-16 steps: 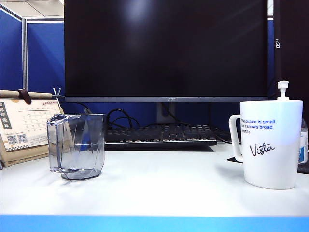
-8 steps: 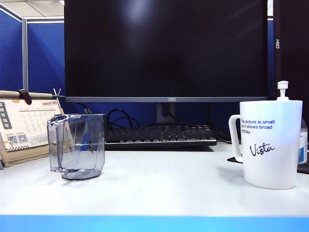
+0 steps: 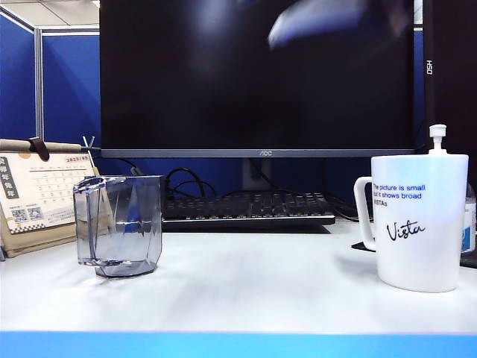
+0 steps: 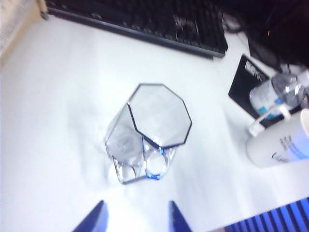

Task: Swap the positions of the transparent plastic cup and the white ceramic cup.

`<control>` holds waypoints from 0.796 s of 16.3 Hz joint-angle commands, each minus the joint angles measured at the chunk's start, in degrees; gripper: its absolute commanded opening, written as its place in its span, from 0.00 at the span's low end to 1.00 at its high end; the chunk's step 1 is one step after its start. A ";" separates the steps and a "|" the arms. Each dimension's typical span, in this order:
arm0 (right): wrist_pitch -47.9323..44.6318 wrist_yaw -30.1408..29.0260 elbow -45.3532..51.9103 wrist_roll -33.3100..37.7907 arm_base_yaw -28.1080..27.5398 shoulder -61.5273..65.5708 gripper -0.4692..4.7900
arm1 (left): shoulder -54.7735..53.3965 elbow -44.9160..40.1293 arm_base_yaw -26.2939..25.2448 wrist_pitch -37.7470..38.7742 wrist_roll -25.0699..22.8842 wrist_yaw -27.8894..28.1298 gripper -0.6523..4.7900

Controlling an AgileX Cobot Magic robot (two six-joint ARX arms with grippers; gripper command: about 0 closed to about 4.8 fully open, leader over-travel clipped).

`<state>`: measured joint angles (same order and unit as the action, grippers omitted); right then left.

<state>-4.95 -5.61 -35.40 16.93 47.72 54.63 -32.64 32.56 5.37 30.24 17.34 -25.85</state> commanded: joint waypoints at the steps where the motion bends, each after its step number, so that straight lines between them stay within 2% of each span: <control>1: 1.77 5.25 -0.26 -0.26 1.42 4.68 0.55 | 0.44 0.24 2.12 -0.72 -0.76 2.58 0.46; 3: 6.64 9.79 -0.15 -0.31 1.18 5.92 0.55 | 0.42 0.24 2.08 -0.57 -0.90 2.56 0.46; 5: 11.39 11.15 0.94 -0.22 -0.09 6.12 0.55 | 0.39 0.22 2.03 -0.55 -1.57 2.64 0.46; 7: 11.08 13.60 3.89 0.22 -0.22 6.12 0.55 | 0.42 0.22 2.03 -0.42 -1.77 2.67 0.46; 10: 10.69 14.25 9.64 3.26 -1.99 5.81 0.55 | 0.42 0.22 2.03 0.17 -1.75 2.47 0.46; 13: 11.15 14.71 11.37 2.97 -5.97 5.40 0.55 | 0.42 0.22 2.03 0.81 -2.19 2.49 0.46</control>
<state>7.01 8.84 -23.86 19.90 42.76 60.27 -32.29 32.58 7.42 31.16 15.86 -23.33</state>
